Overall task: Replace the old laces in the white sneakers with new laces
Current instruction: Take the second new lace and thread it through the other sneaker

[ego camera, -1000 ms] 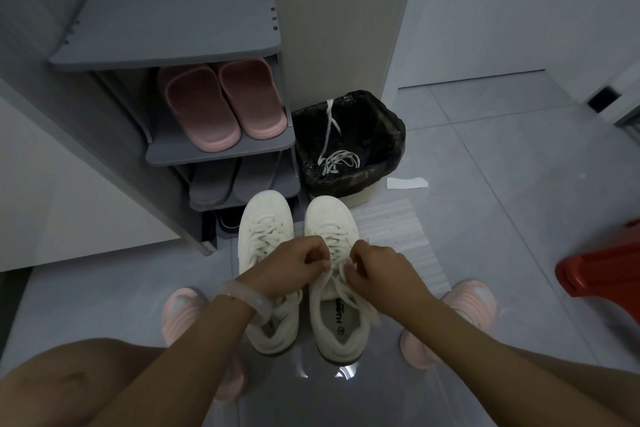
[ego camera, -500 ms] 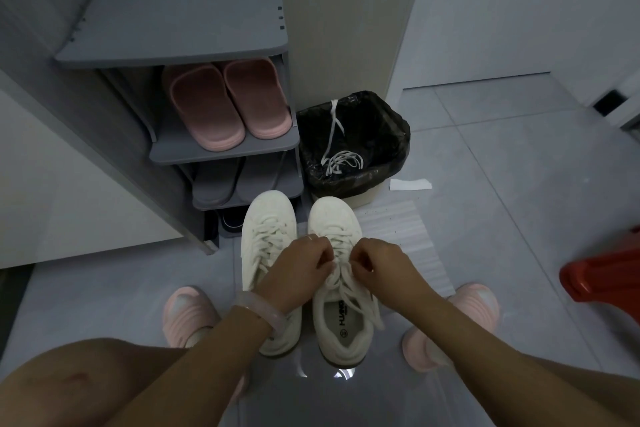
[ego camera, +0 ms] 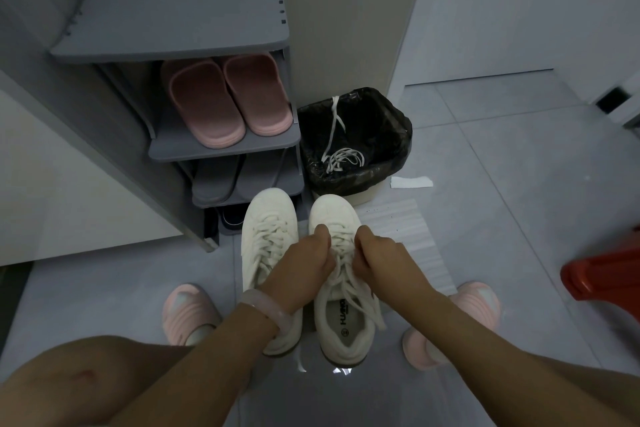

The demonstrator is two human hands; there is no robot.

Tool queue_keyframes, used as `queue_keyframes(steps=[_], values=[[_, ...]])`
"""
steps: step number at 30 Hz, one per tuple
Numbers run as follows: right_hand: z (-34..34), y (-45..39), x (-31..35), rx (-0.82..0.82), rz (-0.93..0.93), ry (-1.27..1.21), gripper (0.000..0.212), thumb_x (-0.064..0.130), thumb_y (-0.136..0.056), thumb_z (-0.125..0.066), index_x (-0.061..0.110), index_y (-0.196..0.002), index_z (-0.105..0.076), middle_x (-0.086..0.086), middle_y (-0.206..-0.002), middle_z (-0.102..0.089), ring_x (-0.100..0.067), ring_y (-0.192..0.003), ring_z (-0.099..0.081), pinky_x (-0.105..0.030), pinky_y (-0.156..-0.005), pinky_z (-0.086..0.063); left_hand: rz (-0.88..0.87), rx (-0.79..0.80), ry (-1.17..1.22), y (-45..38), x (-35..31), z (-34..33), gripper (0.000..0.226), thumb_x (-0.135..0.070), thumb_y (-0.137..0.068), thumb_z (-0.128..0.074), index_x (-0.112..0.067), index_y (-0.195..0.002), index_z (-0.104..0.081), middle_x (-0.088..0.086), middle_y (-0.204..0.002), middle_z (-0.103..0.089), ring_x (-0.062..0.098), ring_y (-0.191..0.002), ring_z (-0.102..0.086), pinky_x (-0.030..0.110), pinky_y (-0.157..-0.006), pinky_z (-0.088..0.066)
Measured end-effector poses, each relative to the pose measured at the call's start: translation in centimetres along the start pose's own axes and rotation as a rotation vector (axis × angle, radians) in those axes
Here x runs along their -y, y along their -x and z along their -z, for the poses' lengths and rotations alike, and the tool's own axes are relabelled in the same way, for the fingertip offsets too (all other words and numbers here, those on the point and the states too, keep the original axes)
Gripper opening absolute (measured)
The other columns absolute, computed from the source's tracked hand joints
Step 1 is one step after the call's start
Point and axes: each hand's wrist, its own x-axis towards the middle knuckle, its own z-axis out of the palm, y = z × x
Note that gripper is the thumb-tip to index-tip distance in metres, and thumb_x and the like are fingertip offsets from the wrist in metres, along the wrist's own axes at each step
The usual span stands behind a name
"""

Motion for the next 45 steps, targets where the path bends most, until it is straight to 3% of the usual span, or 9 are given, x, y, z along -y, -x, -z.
queue_keyframes(steps=[6, 9, 17, 23, 26, 29, 33, 39, 45], values=[[1.3, 0.0, -0.8, 0.053, 0.062, -0.111, 0.013, 0.019, -0.093, -0.045, 0.007, -0.09, -0.05, -0.006, -0.071, -0.056, -0.024, -0.065, -0.053, -0.032, -0.059, -0.041, -0.003, 0.055, 0.092, -0.1, 0.7, 0.7, 0.013, -0.017, -0.097, -0.043, -0.012, -0.085, -0.043, 0.002, -0.076, -0.053, 0.015, -0.07, -0.048, 0.029, -0.064, -0.037], [1.7, -0.1, -1.2, 0.14, 0.019, -0.21, 0.008, 0.02, -0.088, -0.053, 0.012, -0.087, -0.056, -0.001, -0.083, -0.061, -0.019, -0.078, -0.058, -0.031, -0.071, -0.048, -0.005, 0.119, 0.132, -0.1, 1.3, 1.1, 0.009, -0.015, -0.092, -0.051, -0.013, -0.084, -0.05, -0.006, -0.076, -0.051, 0.005, -0.069, -0.046, 0.017, -0.063, -0.036], [0.7, 0.0, -0.6, 0.089, 0.118, -0.051, 0.013, 0.015, -0.092, -0.044, 0.01, -0.08, -0.039, -0.001, -0.073, -0.044, -0.018, -0.065, -0.042, -0.02, -0.052, -0.027, -0.013, 0.109, 0.097, -0.2, 1.5, 0.7, 0.017, -0.02, -0.097, -0.042, -0.017, -0.081, -0.037, -0.004, -0.068, -0.047, 0.018, -0.067, -0.048, 0.037, -0.065, -0.04], [1.8, 0.2, -0.7, 0.066, 0.076, -0.182, 0.009, 0.019, -0.089, -0.052, 0.016, -0.095, -0.047, 0.0, -0.08, -0.059, -0.019, -0.072, -0.057, -0.032, -0.065, -0.046, -0.016, 0.058, 0.177, 0.1, 0.3, 2.0, 0.012, -0.019, -0.093, -0.052, -0.022, -0.096, -0.041, -0.002, -0.077, -0.06, 0.014, -0.07, -0.057, 0.03, -0.067, -0.045], [2.4, 0.6, -0.3, 0.068, 0.166, -0.106, 0.013, 0.026, -0.086, -0.056, 0.022, -0.085, -0.044, 0.007, -0.078, -0.052, -0.014, -0.072, -0.051, -0.025, -0.062, -0.041, -0.16, 0.072, 0.054, 0.5, 0.2, 2.5, 0.015, -0.021, -0.084, -0.063, -0.017, -0.094, -0.053, -0.011, -0.085, -0.048, 0.0, -0.071, -0.046, 0.022, -0.066, -0.039], [1.5, 1.1, 0.3, 0.138, 0.201, -0.011, 0.017, 0.031, -0.086, -0.055, 0.019, -0.091, -0.044, 0.002, -0.09, -0.053, -0.013, -0.076, -0.047, -0.025, -0.061, -0.035, -0.242, 0.219, -0.063, 0.9, 0.4, 1.7, 0.028, -0.019, -0.082, -0.064, -0.012, -0.109, -0.058, -0.002, -0.106, -0.05, 0.008, -0.091, -0.049, 0.022, -0.079, -0.041], [0.9, 1.2, 0.5, 0.129, 0.164, 0.004, 0.026, 0.029, -0.086, -0.055, 0.017, -0.088, -0.032, 0.007, -0.077, -0.038, -0.015, -0.07, -0.041, -0.023, -0.052, -0.028, -0.268, 0.117, -0.119, 1.0, -0.2, 1.6, 0.015, -0.013, -0.088, -0.054, -0.008, -0.101, -0.059, 0.005, -0.101, -0.057, 0.017, -0.095, -0.053, 0.017, -0.07, -0.03], [1.4, 0.6, 0.2, 0.193, 0.151, 0.034, 0.024, 0.025, -0.082, -0.057, 0.016, -0.084, -0.035, 0.009, -0.068, -0.034, -0.016, -0.069, -0.04, -0.018, -0.05, -0.025, -0.115, -0.047, -0.219, 1.3, -0.5, 0.7, 0.015, -0.025, -0.088, -0.049, -0.016, -0.099, -0.056, -0.001, -0.095, -0.057, 0.017, -0.09, -0.055, 0.032, -0.074, -0.042], [2.2, 0.1, -1.0, 0.17, 0.01, -0.297, 0.014, 0.026, -0.093, -0.05, 0.014, -0.088, -0.045, -0.001, -0.076, -0.058, -0.017, -0.064, -0.058, -0.033, -0.062, -0.049, 0.096, -0.102, 0.258, 0.3, 0.4, 1.7, 0.004, -0.023, -0.089, -0.057, -0.023, -0.085, -0.057, -0.007, -0.073, -0.058, 0.008, -0.067, -0.056, 0.024, -0.066, -0.046]])
